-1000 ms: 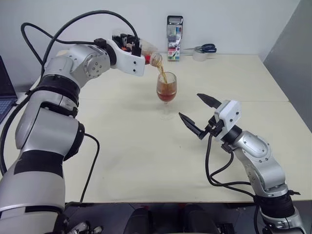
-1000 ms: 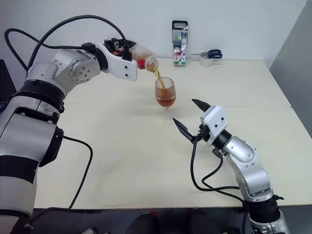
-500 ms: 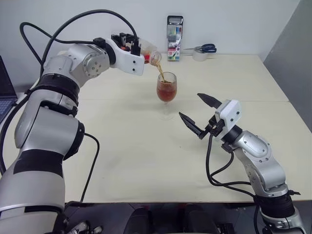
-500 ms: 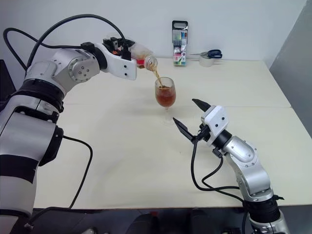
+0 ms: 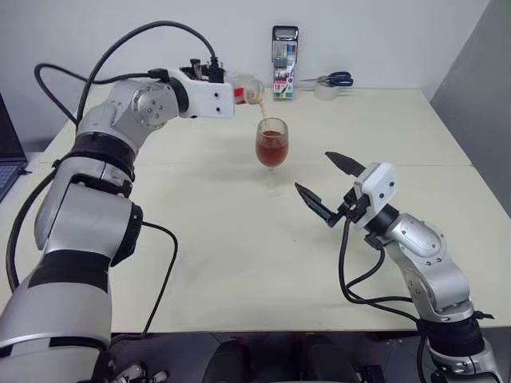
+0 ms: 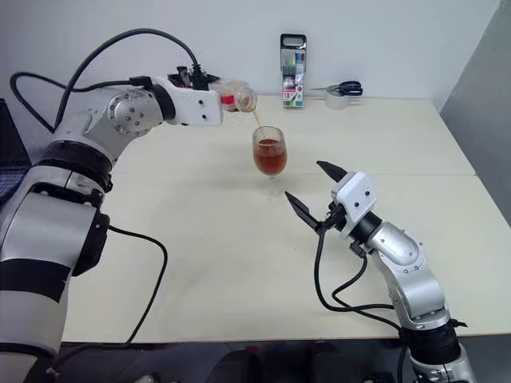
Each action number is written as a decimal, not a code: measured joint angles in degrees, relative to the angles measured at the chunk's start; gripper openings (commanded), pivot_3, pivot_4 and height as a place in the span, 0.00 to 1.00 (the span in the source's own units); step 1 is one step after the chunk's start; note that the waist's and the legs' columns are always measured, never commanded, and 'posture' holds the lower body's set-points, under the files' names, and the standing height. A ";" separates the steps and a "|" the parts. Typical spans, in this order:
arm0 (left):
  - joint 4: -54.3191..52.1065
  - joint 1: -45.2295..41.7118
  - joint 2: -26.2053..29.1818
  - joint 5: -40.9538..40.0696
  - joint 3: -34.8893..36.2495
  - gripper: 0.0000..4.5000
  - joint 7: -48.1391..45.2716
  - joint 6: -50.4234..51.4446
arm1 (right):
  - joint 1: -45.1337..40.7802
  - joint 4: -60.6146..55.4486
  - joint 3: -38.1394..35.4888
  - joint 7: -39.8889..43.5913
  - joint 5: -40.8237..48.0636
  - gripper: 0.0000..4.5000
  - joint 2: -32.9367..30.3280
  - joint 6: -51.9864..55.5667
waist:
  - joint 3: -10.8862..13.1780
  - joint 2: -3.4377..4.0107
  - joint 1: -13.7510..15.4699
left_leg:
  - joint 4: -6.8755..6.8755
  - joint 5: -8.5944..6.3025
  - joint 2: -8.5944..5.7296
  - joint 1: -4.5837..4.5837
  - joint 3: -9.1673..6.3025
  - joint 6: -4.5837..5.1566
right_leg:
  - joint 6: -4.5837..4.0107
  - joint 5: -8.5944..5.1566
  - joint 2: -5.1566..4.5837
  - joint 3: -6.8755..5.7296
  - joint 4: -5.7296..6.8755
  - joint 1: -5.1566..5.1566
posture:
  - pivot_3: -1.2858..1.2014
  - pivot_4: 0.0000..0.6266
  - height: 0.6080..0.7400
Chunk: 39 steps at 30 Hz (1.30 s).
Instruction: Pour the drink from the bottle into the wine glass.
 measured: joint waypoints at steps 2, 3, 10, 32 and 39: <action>-1.44 1.47 -0.35 -3.31 2.62 0.38 -2.85 2.19 | -0.04 0.00 0.00 0.29 0.04 1.00 -0.07 0.03 | 0.00 0.00 0.03 | 0.02 0.00 0.00 -0.01 -0.01 0.00 | 0.00 0.00 0.00 -0.01 0.00 0.00 | 0.52 0.24 1.00; -2.56 2.35 -0.67 -5.42 4.15 0.38 -4.49 3.72 | -0.19 0.00 0.00 0.52 0.10 1.00 -0.08 0.12 | 0.00 0.00 0.03 | 0.03 0.00 0.00 -0.01 -0.01 0.00 | 0.00 0.00 -0.01 0.00 0.00 0.00 | 0.52 0.24 1.00; -20.59 12.03 -6.29 -22.74 17.50 0.38 -8.93 23.25 | -2.44 -4.84 -0.54 3.77 5.09 1.00 -2.16 4.50 | -0.01 0.01 -0.07 | 0.11 0.00 0.01 -0.02 -0.06 0.00 | 0.00 0.00 -0.05 -0.01 0.07 0.01 | 0.52 0.24 1.00; -65.95 51.07 -19.94 -41.03 39.85 0.38 16.76 64.13 | 3.20 -12.56 -1.33 11.06 17.56 1.00 -7.17 10.76 | -0.12 -0.08 0.14 | 0.70 -0.06 -0.02 0.16 -0.20 0.10 | 0.00 0.00 -0.05 0.03 0.76 0.20 | 0.52 0.24 1.00; -60.29 53.06 -17.55 -38.75 36.44 0.38 14.53 54.44 | 2.83 -11.85 -1.29 10.76 16.32 1.00 -6.81 10.53 | -0.12 -0.08 0.22 | 0.69 -0.11 -0.02 0.15 -0.20 0.19 | 0.00 0.00 -0.05 0.02 0.74 0.20 | 0.52 0.24 1.00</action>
